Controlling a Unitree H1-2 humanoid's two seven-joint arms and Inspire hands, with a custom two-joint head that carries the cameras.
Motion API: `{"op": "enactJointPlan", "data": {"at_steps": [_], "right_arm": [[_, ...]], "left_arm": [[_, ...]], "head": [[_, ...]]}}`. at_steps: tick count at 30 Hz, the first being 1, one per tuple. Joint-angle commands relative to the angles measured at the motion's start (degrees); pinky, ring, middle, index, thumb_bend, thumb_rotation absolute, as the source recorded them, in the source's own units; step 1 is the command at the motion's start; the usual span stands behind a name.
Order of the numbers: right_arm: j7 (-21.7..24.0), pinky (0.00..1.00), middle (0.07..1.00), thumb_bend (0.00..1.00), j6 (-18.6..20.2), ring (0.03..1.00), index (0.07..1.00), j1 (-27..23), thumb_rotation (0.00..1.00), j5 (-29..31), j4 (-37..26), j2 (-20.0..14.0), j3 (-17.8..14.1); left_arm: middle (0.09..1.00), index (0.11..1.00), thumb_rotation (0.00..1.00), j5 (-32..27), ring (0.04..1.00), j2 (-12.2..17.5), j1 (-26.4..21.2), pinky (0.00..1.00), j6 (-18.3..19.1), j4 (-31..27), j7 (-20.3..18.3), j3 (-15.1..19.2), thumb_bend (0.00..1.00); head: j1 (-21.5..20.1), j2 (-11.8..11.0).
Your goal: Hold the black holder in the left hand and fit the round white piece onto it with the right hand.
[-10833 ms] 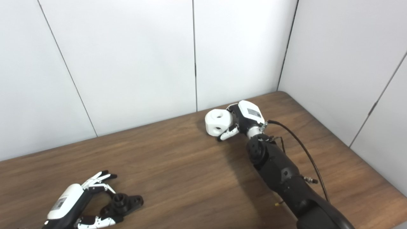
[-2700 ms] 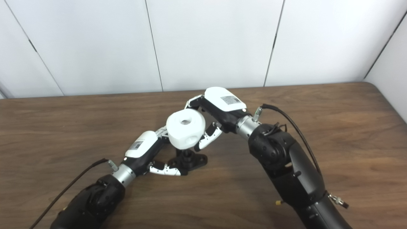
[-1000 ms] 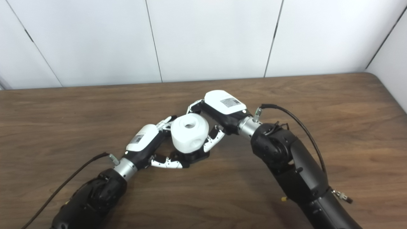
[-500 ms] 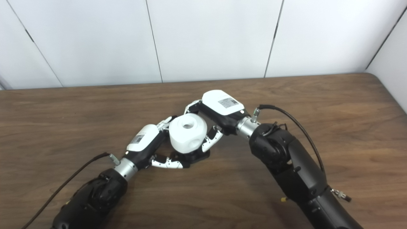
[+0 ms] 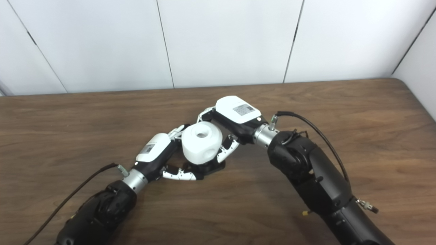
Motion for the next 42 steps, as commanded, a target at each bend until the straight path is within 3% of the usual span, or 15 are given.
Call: {"op": "enactJointPlan", "data": {"at_steps": [1,23,42], "right_arm": [[0.9,0.64,0.702,0.52,-1.2,0.705,0.481,-0.6,0.13,-0.9,0.1,-1.6,0.4],[2.2,0.65,0.692,0.52,-1.4,0.695,0.482,-0.8,0.13,-0.1,-1.7,-3.4,-0.2],[3.1,0.63,0.689,0.52,-1.8,0.684,0.481,-3.1,0.13,-1.4,-2.2,-1.0,1.2]], "left_arm": [[0.915,0.484,0.05,3.3,0.99,0.3,5.1,0.96,3.0,2.9,-7.1,-3.8,0.52],[0.919,0.484,0.05,3.1,0.991,0.0,4.6,0.95,2.8,3.7,-7.1,-3.8,0.52],[0.914,0.484,0.06,3.1,0.992,-0.4,4.8,0.96,3.1,3.5,-7.2,-3.9,0.52]], "head": [[0.1,0.0],[0.1,0.4],[-0.1,0.7]]}}
